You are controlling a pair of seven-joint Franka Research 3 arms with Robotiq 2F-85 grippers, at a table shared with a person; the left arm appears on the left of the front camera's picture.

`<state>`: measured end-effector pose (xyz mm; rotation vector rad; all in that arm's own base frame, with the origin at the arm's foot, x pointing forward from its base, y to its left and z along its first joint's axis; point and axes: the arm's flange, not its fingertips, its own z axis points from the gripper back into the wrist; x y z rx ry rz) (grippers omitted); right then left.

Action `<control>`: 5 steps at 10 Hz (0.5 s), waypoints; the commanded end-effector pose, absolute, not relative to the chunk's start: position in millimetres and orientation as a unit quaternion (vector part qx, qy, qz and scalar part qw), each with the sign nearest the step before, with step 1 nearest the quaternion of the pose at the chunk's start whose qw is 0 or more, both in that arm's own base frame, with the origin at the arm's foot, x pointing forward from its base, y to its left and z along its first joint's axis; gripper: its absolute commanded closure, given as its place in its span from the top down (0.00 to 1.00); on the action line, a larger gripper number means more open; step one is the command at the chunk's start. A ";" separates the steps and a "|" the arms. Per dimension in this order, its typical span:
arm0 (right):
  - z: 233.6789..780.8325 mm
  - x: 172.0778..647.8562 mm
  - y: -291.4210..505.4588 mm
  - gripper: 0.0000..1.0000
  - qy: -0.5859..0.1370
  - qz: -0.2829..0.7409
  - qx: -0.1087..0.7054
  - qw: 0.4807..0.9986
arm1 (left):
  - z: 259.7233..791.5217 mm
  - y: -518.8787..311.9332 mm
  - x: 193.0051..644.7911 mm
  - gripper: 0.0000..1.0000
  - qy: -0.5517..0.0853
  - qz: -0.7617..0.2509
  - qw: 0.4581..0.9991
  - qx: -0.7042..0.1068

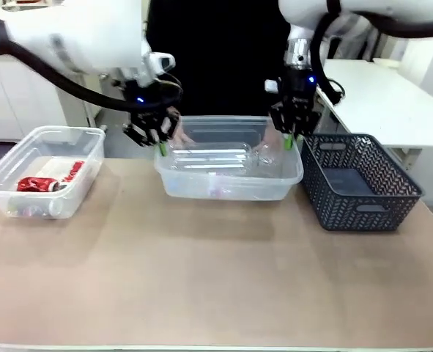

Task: Sort the waste into each basket.
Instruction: Offer the picked Organizing box to the human.

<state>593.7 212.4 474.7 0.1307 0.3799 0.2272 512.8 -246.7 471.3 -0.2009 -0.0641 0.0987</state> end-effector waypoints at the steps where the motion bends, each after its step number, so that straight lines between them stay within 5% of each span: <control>1: 473.7 608.3 230.4 0.10 0.223 0.129 0.077 0.963 | 462.7 -261.6 511.3 0.06 -0.006 0.039 0.992 -0.119; 5: 465.0 602.2 212.1 0.10 0.207 0.114 0.064 0.970 | 457.5 -249.5 516.5 0.06 -0.016 0.044 0.994 -0.098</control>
